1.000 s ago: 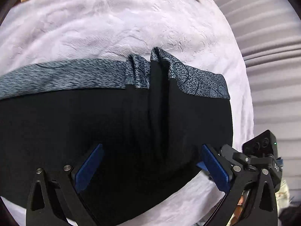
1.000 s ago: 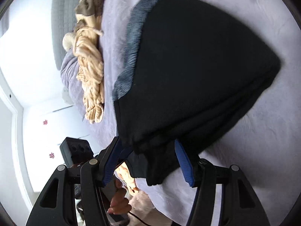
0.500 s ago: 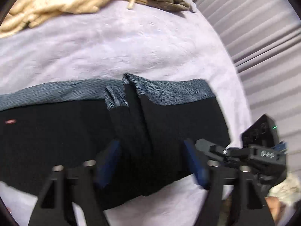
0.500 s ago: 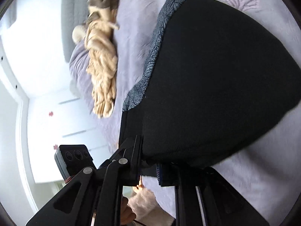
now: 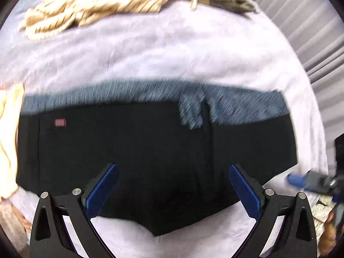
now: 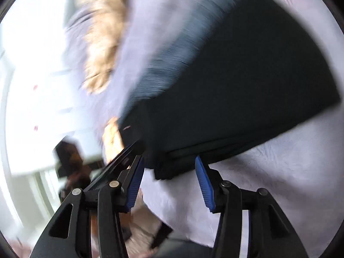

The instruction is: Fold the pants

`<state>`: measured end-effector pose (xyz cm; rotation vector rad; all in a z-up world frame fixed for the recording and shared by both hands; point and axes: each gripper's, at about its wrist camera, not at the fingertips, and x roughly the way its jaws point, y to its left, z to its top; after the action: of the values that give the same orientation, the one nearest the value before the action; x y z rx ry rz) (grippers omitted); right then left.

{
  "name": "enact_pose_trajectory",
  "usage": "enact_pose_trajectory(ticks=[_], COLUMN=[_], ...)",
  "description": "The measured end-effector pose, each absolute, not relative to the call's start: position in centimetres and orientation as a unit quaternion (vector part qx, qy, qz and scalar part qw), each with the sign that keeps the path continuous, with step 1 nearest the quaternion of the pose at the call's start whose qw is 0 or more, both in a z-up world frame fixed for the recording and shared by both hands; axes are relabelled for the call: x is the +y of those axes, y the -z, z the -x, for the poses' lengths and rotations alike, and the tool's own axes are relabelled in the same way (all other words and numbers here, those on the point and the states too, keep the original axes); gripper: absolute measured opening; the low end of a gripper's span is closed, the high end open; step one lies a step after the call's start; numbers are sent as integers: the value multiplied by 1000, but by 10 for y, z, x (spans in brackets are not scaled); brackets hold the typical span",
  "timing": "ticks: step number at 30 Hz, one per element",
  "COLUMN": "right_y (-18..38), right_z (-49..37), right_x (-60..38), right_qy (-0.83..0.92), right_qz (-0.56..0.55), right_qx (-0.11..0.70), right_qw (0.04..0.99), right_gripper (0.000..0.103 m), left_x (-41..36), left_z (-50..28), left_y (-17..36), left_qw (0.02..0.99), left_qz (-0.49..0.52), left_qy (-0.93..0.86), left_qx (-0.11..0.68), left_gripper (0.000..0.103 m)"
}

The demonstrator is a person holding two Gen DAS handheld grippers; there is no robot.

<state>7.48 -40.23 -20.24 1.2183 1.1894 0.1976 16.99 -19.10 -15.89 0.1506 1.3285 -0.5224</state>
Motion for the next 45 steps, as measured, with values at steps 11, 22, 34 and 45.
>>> enact_pose_trajectory(ticks=[11,22,34,45], right_y=[261,234,143,180], right_z=[-111,-133,-82,-107], right_x=[-550,-488,-349,-218], right_qy=[21,61,-26,-111], right_qz=[-532,-304,-166,96], right_qx=[510,627,560,578], right_qw=[676,714,811,802], right_gripper=[62,66,66,61], left_x=[-305,-246,-122,-106], left_z=[-176,-177,-169,-150], left_y=[171,214,231,233], left_qw=[748,724,729,743], left_qz=[-106,-136,-111,-101], left_qy=[318,236,117,138], left_qx=[573,634,666,647], left_gripper=[102,102,102,103])
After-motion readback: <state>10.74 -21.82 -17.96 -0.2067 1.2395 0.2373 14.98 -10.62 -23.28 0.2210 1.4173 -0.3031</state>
